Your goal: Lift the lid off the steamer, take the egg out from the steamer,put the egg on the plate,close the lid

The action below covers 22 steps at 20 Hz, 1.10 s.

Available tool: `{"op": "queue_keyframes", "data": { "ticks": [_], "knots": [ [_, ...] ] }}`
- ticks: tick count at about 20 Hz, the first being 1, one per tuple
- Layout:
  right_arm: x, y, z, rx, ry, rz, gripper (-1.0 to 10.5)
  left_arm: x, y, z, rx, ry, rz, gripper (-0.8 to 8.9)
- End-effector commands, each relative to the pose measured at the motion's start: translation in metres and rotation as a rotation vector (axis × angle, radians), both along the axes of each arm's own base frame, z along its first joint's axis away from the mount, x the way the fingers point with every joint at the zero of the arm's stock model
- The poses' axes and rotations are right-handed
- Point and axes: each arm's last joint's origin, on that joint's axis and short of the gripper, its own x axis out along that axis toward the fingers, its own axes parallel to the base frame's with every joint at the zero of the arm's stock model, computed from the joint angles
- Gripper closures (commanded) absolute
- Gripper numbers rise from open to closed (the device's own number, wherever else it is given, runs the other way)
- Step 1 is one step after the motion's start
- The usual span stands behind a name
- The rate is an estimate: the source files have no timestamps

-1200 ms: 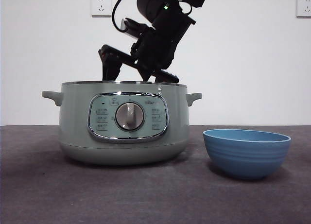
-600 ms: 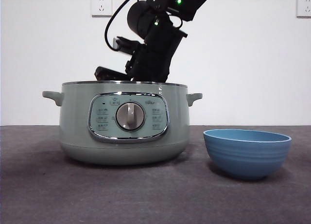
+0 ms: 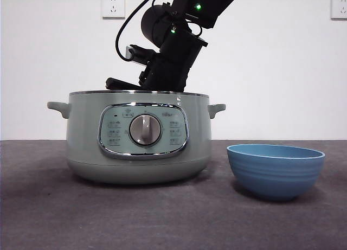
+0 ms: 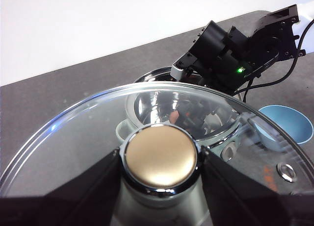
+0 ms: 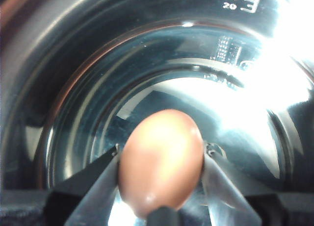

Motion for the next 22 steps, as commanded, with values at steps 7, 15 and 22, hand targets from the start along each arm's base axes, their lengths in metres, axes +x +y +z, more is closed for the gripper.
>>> {"op": "queue_keyframes", "data": {
  "ticks": [7,15,22],
  "knots": [
    [-0.007,-0.008,0.04,0.061,-0.082,-0.01,9.6,-0.002,0.001,0.005,-0.018,-0.05,-0.004,8.22],
    [-0.099,-0.096,0.19,-0.02,-0.276,-0.064,9.6,-0.001,-0.001,0.012,-0.058,-0.11,-0.034,8.22],
    [-0.126,-0.157,0.208,-0.107,-0.193,-0.155,9.6,0.001,-0.001,0.013,-0.059,-0.111,-0.034,8.22]
  ]
}}
